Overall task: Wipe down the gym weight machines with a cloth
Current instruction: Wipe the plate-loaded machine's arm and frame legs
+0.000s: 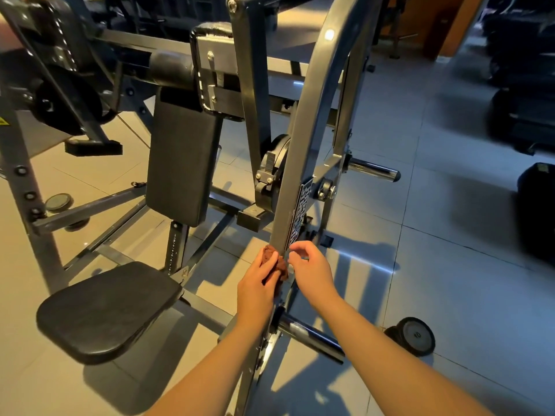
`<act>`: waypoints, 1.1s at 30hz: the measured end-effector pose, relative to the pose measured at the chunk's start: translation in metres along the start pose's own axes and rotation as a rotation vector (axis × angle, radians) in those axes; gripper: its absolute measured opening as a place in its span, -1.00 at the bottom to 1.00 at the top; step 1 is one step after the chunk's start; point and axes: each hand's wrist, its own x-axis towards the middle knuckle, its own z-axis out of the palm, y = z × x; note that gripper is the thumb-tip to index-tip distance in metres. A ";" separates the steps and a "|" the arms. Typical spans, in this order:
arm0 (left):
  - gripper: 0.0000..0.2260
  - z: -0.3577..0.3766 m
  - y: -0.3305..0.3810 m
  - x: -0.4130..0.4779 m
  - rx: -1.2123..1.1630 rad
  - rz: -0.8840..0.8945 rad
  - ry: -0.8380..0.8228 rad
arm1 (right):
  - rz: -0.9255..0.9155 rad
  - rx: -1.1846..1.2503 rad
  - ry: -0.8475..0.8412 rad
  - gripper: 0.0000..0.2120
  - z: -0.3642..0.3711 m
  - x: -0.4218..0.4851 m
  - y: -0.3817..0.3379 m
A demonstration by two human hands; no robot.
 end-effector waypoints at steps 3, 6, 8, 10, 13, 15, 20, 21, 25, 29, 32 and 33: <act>-0.65 -0.013 0.010 0.002 -0.019 -0.004 -0.013 | -0.041 0.008 -0.057 -0.86 -0.002 -0.010 0.000; -0.71 -0.026 0.035 0.002 -0.066 0.089 0.016 | -0.122 0.045 -0.085 -0.85 -0.007 -0.020 -0.009; -0.75 -0.032 0.049 0.006 -0.166 0.047 0.014 | -0.159 0.054 -0.117 -0.77 -0.009 -0.024 -0.018; -0.76 -0.035 0.058 0.010 -0.294 -0.034 -0.045 | -0.181 0.054 -0.139 -0.67 -0.004 -0.026 -0.024; -0.77 -0.043 0.063 0.016 -0.444 -0.085 -0.166 | -0.199 0.065 -0.050 -0.63 0.010 -0.028 -0.027; -0.78 -0.052 0.061 0.022 -0.469 -0.042 -0.277 | -0.184 0.079 0.069 -0.67 0.019 -0.030 -0.028; -0.72 -0.076 0.027 0.053 -0.204 0.139 -0.449 | -0.174 -0.028 0.392 -0.66 0.040 -0.031 -0.038; -0.71 -0.080 0.021 0.062 -0.158 0.154 -0.459 | -0.179 -0.040 0.442 -0.66 0.045 -0.030 -0.044; -0.69 -0.090 0.019 0.082 -0.149 0.208 -0.657 | -0.218 -0.027 0.587 -0.56 0.063 -0.017 -0.063; -0.67 -0.090 0.012 0.094 -0.176 0.220 -0.715 | -0.222 -0.156 0.712 -0.73 0.076 -0.004 -0.075; -0.63 -0.090 -0.003 0.103 -0.193 0.190 -0.762 | -0.192 -0.161 0.797 -0.79 0.094 -0.002 -0.064; -0.63 -0.091 -0.007 0.104 -0.189 0.192 -0.775 | -0.167 -0.136 0.826 -0.80 0.100 -0.002 -0.057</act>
